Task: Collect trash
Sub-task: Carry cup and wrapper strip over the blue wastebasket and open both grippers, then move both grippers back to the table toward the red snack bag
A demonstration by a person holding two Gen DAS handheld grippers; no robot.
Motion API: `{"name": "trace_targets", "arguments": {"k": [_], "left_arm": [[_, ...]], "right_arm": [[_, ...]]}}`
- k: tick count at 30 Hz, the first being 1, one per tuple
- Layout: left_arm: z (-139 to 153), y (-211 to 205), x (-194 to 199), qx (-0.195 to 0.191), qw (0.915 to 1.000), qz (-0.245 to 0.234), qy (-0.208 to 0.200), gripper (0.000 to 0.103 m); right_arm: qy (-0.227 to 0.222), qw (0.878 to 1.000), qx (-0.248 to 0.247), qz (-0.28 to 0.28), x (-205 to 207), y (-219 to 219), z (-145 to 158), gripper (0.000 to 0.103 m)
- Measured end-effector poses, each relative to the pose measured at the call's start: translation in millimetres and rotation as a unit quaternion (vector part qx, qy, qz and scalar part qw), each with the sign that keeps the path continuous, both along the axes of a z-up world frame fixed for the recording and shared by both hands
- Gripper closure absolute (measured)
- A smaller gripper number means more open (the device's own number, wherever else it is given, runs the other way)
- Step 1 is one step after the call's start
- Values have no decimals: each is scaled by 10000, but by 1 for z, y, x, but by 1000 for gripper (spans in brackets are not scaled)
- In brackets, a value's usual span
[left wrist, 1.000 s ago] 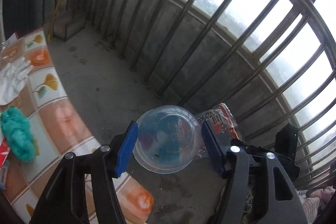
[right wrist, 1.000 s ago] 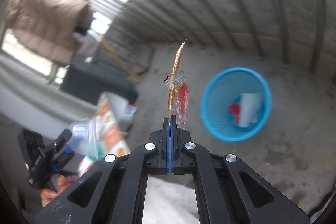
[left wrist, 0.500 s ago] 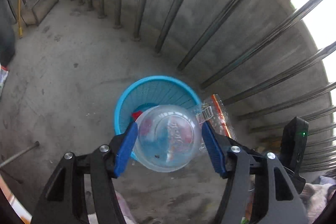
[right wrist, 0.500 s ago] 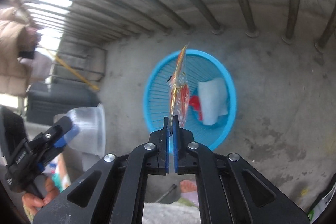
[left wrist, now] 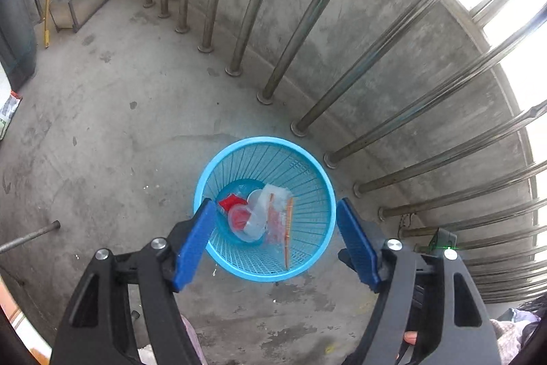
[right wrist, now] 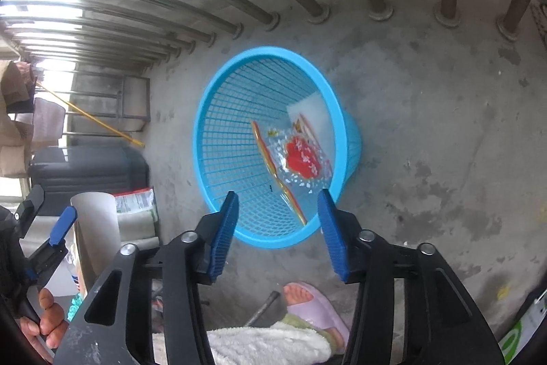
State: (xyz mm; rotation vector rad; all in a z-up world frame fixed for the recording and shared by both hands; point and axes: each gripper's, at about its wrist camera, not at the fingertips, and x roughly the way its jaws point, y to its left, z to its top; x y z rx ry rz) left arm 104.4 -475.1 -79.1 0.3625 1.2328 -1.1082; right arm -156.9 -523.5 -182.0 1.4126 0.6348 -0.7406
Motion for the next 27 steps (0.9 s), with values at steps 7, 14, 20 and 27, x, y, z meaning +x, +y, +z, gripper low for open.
{"name": "trace_targets", "arguments": {"k": [7,14,20,27], "left_arm": [[51,55,-4,-413,9988,-18,-278,32],[101,134,1,-761,9958,219,-465,32],[129,226,12,-1009,9907,717,-569,31],[143,331,29,-1128,9786,1543,-767,30]], "right_arm": [[27,9991,-405,86,1,5,15,46],[-167,9975,-570,394,10,19,27,45],[-165,9962,-565,643,29,19,26,45],[1753,9732,-22,1488,118,-21,-54,77]]}}
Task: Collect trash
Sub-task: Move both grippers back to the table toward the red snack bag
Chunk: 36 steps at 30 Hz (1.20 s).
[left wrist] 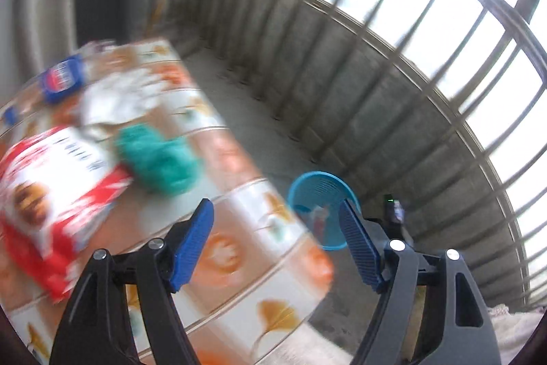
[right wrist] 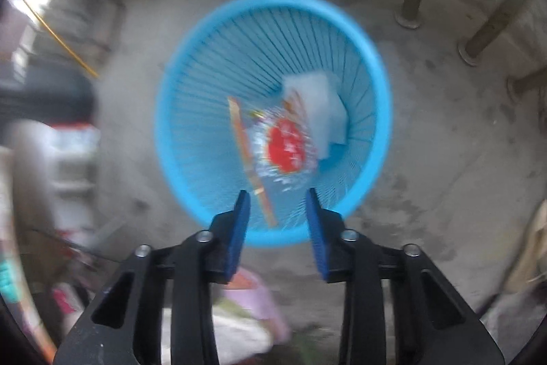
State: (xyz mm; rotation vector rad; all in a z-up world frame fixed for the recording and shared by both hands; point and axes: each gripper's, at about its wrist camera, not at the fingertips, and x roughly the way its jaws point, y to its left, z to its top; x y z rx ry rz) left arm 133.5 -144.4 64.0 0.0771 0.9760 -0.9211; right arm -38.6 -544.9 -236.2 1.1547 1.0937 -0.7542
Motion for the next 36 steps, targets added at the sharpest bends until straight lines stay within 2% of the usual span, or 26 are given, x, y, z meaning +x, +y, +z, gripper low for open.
{"name": "trace_targets", "arguments": {"k": [2,3,5,7,9,11,14,19,23,28,31,36], "left_arm": [[2,29,5,-13,9994,332,-16,30],[3,39,6,-34,9990,454,-6,30],[4,64,12,-101,9970,769,26,30],[4,82,15,-124,9947,1017,31,30],[3,97,19,-113,9923,1236,40,30],[1,109,25,-131,9895,1434,91,30],[-3,121,34,-176,9861,1644,163,30],[-5,123,38,-313,9858,1645,136,30],[-4,125,38,-443,9860,1602,106,30],[-2,138,29,-437,9844,1704,-53,28],[-2,148,23,-387,9827,1805,-150,26],[-8,166,16,-341,9794,1973,-277,24]], "right_arm": [[424,9985,276,206,28,-10,-35,78],[500,9975,422,282,39,-13,-49,78],[204,9930,1112,334,60,-17,-87,76],[-212,9809,1932,41,71,-19,-121,76],[-416,9771,2083,-149,75,-21,-130,75],[-747,9762,2017,-266,75,-24,-127,69],[-1036,9779,1783,-342,67,-29,-112,65],[-689,9933,929,-68,43,-35,-75,48],[-791,9954,500,-209,15,-32,-44,47],[-1512,9882,180,-168,-2,-9,12,44],[-1970,9803,-62,138,4,19,60,37],[-2423,9664,-459,721,23,60,133,33]]}}
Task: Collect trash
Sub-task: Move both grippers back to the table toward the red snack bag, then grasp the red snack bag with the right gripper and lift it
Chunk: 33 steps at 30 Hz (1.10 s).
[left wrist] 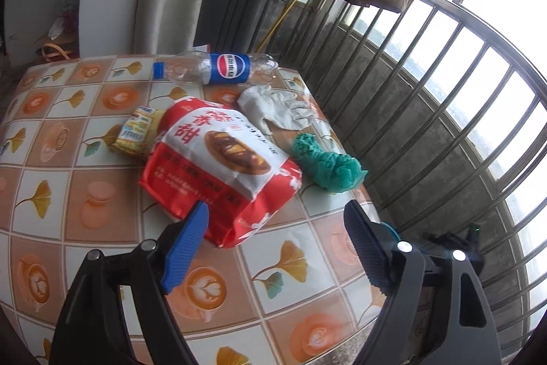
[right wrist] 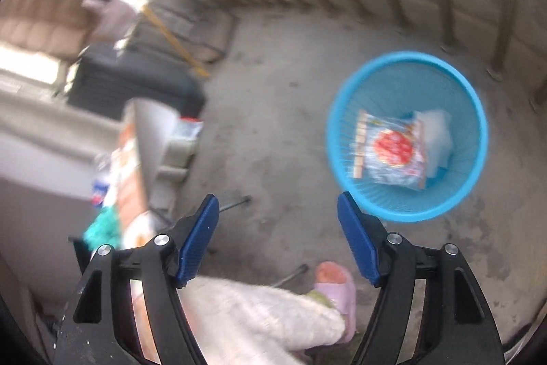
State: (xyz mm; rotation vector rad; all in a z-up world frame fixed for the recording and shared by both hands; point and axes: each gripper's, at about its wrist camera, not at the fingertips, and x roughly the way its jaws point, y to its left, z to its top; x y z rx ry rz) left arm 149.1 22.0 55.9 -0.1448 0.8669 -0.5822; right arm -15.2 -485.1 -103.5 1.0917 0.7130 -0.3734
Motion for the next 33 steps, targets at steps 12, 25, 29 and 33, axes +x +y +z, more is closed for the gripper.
{"name": "trace_targets", "arguments": {"k": [12,25,29,33], "left_arm": [[-22,44,5,-307,9982,490,164,23],[-33,82,69,-887,9914,925,247,23],[-41,85,75,-1069,9883,1015,398,23],[-47,86,72,-1080,9882,992,442,23]], "right_arm": [[-490,9777,-1207,1645,107,103,87,27],[-1187,9452,-127,3038,177,212,89,27],[-1072,9434,394,3114,201,241,70,30],[-1020,9428,1075,2986,223,256,45,42]]}}
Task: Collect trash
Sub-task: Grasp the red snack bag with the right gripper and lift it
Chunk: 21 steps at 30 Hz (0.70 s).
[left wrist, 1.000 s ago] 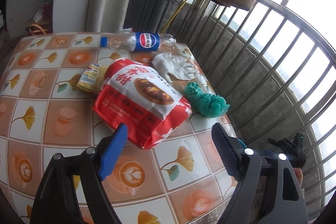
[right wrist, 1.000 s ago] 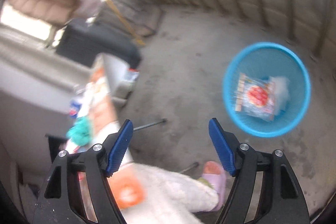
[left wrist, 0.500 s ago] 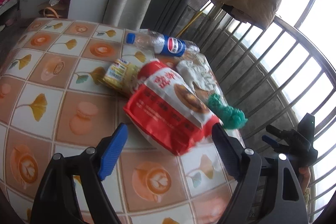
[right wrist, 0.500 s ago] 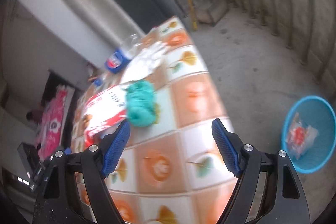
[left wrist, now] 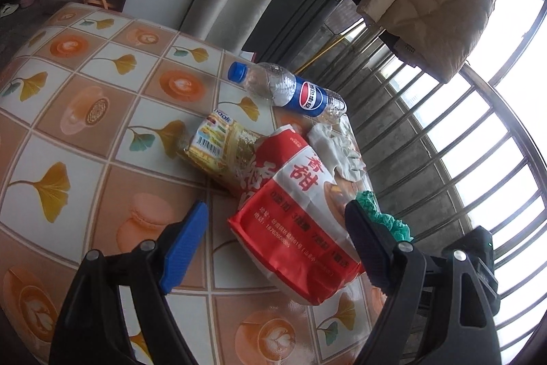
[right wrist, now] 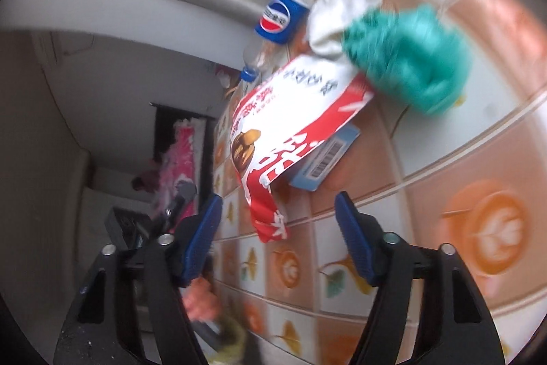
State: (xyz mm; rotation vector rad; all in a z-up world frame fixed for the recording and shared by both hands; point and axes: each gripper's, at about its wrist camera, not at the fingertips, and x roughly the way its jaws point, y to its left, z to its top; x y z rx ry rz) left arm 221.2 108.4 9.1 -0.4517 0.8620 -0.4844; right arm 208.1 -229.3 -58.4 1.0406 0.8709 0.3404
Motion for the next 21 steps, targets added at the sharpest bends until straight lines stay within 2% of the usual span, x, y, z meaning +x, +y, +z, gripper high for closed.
{"name": "trace_targets", "arguments": {"k": [5,9,10,14,18,21], "left_arm": [[-2,4,-6,-39,10000,9,25,23],[1,9,-10,-29,10000,34,-39,23],[1,10,-11,-23,10000,48,-52,23],[4,17,-16,-26,9999,128,-96,23],[13,26,-23,-30,9994,252,-217,24],[22,33,-28,-8,9988,313,-369,24]], "right_arm": [[51,9983,552,-174,14,4,-15,60],[-224,9947,997,-132,16,6,-18,91],[-301,9939,1057,-88,17,7,-18,95],[-738,9881,1341,173,19,13,-8,101],[-1202,9832,1217,644,16,27,14,102],[-1491,9750,1265,1058,6,37,28,102]]}}
